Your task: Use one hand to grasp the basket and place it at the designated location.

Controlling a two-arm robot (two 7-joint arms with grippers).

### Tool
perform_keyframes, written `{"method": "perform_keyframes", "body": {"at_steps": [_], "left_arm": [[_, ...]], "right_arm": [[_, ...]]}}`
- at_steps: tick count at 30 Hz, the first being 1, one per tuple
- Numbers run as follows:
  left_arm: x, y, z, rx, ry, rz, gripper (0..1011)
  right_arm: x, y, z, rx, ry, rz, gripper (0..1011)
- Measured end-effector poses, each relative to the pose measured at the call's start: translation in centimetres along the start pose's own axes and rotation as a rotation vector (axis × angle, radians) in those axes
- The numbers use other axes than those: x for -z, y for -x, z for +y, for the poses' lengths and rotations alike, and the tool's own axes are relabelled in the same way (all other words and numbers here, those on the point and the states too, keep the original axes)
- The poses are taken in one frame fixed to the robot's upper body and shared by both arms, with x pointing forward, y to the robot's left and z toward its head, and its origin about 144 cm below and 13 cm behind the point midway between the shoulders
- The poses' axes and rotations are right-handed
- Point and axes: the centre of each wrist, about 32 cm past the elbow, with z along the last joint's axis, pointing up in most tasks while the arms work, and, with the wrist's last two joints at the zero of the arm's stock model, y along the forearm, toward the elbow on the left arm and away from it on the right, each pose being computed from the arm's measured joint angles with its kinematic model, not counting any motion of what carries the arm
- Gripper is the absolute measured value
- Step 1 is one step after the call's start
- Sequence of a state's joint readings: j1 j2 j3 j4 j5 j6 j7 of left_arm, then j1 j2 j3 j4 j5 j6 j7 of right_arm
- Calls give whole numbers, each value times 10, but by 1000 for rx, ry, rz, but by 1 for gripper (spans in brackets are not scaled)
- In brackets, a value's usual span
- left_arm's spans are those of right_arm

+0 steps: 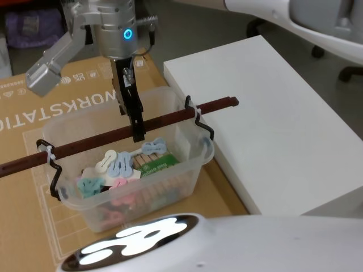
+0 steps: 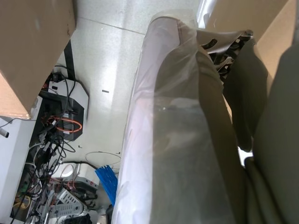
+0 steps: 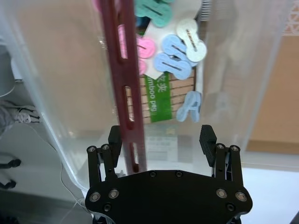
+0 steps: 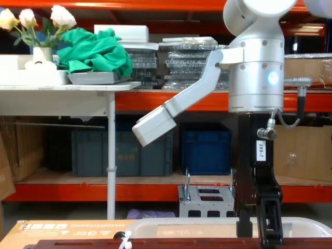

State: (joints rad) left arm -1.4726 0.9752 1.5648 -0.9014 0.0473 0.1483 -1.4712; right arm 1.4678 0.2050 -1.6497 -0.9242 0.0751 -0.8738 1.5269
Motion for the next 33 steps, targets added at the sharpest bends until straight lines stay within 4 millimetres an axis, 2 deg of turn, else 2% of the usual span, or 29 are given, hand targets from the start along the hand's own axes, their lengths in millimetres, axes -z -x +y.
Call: {"method": "perform_keyframes", "body": {"at_steps": [9, 17, 21, 33], "left_arm": [[0, 0, 0, 0, 0, 0, 0], [0, 0, 0, 0, 0, 0, 0], [0, 0, 0, 0, 0, 0, 0], [0, 0, 0, 0, 0, 0, 0]], "right_arm": [[-5, -3, 2, 28, -139, -97, 1000], [-8, 1, -6, 46, -151, -113, 1000], [-19, 7, -22, 63, -86, -101, 1000], [-39, 21, -50, 77, 28, -68, 1000]]}}
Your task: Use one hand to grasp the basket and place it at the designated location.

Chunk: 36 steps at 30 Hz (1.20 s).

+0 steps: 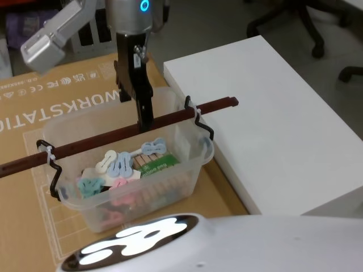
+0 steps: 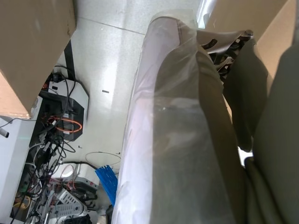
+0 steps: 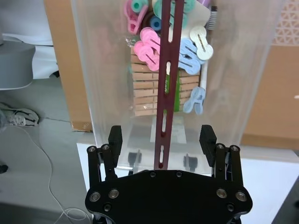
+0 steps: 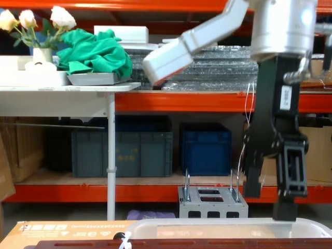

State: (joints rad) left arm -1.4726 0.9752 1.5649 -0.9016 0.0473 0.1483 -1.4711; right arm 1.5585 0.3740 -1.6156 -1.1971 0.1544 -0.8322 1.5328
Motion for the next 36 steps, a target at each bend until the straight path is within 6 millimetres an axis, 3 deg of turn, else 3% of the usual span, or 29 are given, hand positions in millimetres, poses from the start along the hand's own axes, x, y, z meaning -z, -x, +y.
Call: {"method": "perform_keyframes", "body": {"at_steps": [22, 36], "left_arm": [[0, 0, 0, 0, 0, 0, 0], [0, 0, 0, 0, 0, 0, 0]], "right_arm": [[-27, 11, -59, 5, 121, 58, 1000], [-32, 12, -64, -3, 136, 72, 1000]]}}
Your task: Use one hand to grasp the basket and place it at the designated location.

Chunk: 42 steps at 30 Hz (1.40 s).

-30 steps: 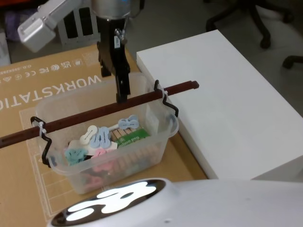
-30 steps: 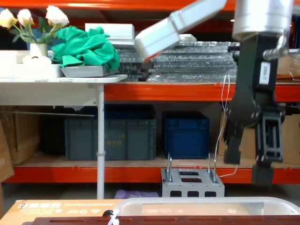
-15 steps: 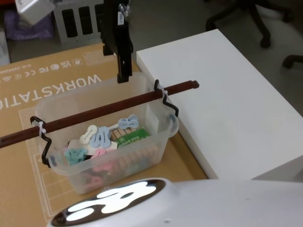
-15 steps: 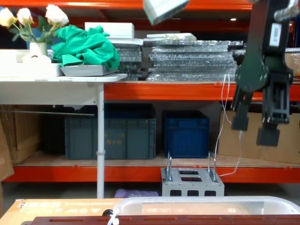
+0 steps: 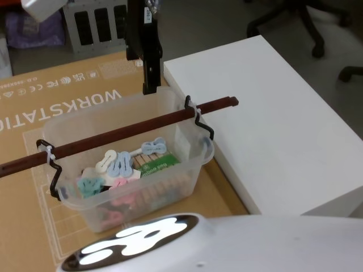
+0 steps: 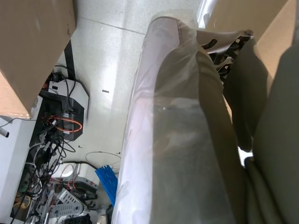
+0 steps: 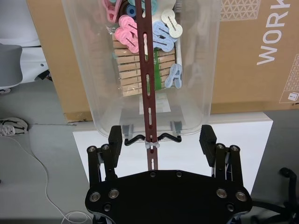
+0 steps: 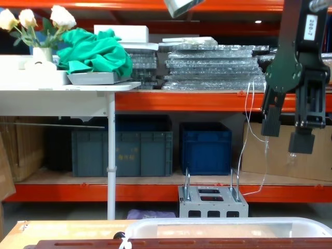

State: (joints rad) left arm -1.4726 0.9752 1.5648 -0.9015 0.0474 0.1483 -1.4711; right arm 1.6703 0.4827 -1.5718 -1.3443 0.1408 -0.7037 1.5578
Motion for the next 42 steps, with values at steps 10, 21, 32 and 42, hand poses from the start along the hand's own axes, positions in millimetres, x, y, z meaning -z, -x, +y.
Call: {"method": "perform_keyframes", "body": {"at_steps": [10, 21, 32, 42], "left_arm": [[0, 0, 0, 0, 0, 0, 0], [0, 0, 0, 0, 0, 0, 0], [0, 0, 0, 0, 0, 0, 0], [0, 0, 0, 0, 0, 0, 0]], "right_arm": [[0, 2, 2, 4, 6, 2, 1000], [9, 11, 18, 11, -1, 18, 1000], [25, 8, 41, -8, -38, 20, 1000], [38, -4, 68, -44, -93, 13, 1000]]}}
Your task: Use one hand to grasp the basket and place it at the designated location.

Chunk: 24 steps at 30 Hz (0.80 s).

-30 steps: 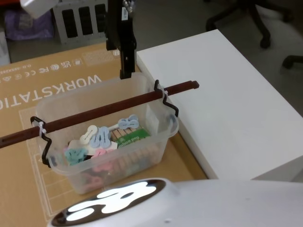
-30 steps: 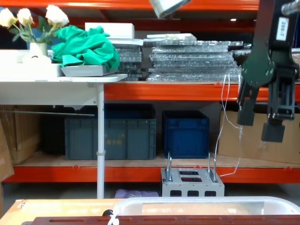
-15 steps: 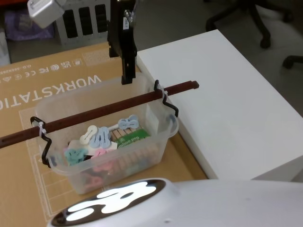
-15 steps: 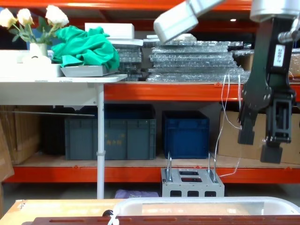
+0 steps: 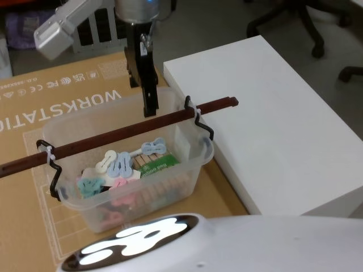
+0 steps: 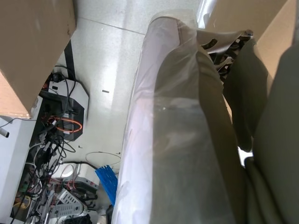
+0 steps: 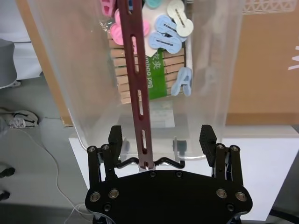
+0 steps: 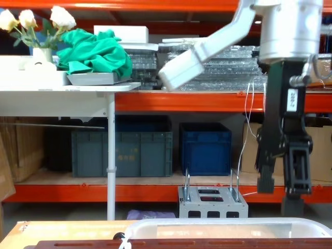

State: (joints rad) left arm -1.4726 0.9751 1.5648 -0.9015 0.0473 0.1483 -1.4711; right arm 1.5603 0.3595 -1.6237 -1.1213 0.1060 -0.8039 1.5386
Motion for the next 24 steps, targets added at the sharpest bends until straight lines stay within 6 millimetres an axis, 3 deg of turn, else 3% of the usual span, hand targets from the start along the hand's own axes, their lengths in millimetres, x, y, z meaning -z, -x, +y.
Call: {"method": "perform_keyframes", "body": {"at_steps": [14, 24], "left_arm": [[0, 0, 0, 0, 0, 0, 0], [0, 0, 0, 0, 0, 0, 0]], "right_arm": [[-17, -32, 14, -31, -41, -110, 1000], [-14, -42, 27, -37, -72, -122, 1000]]}}
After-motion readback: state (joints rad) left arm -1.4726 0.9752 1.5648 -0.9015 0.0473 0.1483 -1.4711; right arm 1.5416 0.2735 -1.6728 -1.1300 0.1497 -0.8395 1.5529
